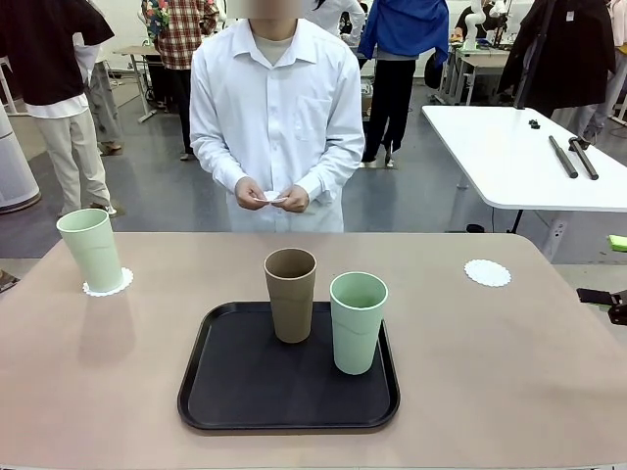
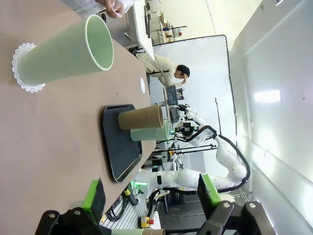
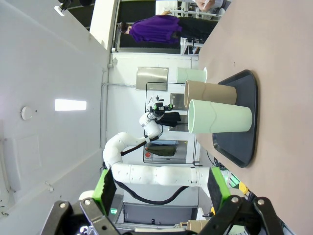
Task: Place coasters on the table and set cups on them.
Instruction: Take one Reusable plastic cup from the Flat Tray and place it on a coaster set by the human.
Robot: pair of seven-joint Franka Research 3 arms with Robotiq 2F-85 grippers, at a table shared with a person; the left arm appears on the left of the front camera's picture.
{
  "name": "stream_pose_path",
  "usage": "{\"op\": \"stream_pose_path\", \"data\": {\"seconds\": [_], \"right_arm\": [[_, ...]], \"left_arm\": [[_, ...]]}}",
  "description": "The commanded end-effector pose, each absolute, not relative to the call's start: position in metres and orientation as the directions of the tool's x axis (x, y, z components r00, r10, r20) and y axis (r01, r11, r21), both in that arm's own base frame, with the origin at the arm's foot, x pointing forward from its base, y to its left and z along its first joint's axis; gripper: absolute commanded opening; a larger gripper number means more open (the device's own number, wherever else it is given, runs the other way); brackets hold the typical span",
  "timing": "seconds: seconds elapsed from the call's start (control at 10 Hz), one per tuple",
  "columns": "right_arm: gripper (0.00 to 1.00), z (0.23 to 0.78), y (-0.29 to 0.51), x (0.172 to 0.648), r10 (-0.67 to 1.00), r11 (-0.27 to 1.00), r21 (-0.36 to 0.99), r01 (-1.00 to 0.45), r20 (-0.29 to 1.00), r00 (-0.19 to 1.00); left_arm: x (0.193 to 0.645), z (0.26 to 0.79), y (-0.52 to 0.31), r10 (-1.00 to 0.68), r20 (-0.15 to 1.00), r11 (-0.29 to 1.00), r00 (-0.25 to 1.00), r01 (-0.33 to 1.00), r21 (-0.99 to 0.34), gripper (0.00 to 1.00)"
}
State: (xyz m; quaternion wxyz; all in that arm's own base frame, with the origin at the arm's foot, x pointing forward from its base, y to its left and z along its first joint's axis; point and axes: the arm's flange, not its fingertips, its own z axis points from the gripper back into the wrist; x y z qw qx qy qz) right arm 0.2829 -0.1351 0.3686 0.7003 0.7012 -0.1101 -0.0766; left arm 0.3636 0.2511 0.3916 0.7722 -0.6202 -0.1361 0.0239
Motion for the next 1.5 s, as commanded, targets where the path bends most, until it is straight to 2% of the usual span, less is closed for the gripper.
{"op": "stream_pose_path", "data": {"seconds": [0.0,0.1,0.3,0.5,0.7,0.9,1.2,1.4], "right_arm": [[1.0,0.385,-0.143,0.301,-0.132,0.108,0.974,-0.199,0.212,0.968],[1.0,0.407,-0.148,0.324,-0.085,0.21,0.934,-0.288,0.311,0.947],[1.0,0.453,-0.152,0.365,-0.022,0.446,0.812,-0.377,0.431,0.902],[1.0,0.486,-0.118,0.373,0.247,0.576,0.595,-0.56,0.526,0.813],[1.0,0.502,-0.061,0.368,0.488,0.585,0.427,-0.689,0.494,0.72],[1.0,0.507,-0.013,0.365,0.617,0.618,0.285,-0.733,0.403,0.676],[1.0,0.494,0.039,0.347,0.742,0.546,0.172,-0.82,0.355,0.569],[1.0,0.469,0.053,0.348,0.767,0.511,0.203,-0.835,0.331,0.55]], "left_arm": [[0.361,0.393,0.25,0.213,0.186,0.228,0.959,0.136,-0.964,1.0],[0.361,0.393,0.25,0.213,0.186,0.228,0.959,0.136,-0.964,1.0],[0.361,0.393,0.25,0.213,0.186,0.228,0.959,0.136,-0.964,1.0],[0.361,0.393,0.25,0.213,0.186,0.228,0.959,0.136,-0.964,1.0],[0.361,0.393,0.25,0.213,0.186,0.228,0.959,0.136,-0.964,1.0],[0.361,0.393,0.25,0.213,0.186,0.228,0.959,0.136,-0.964,1.0],[0.361,0.393,0.25,0.213,0.186,0.228,0.959,0.136,-0.964,1.0],[0.361,0.393,0.25,0.213,0.186,0.228,0.959,0.136,-0.964,1.0]]}}
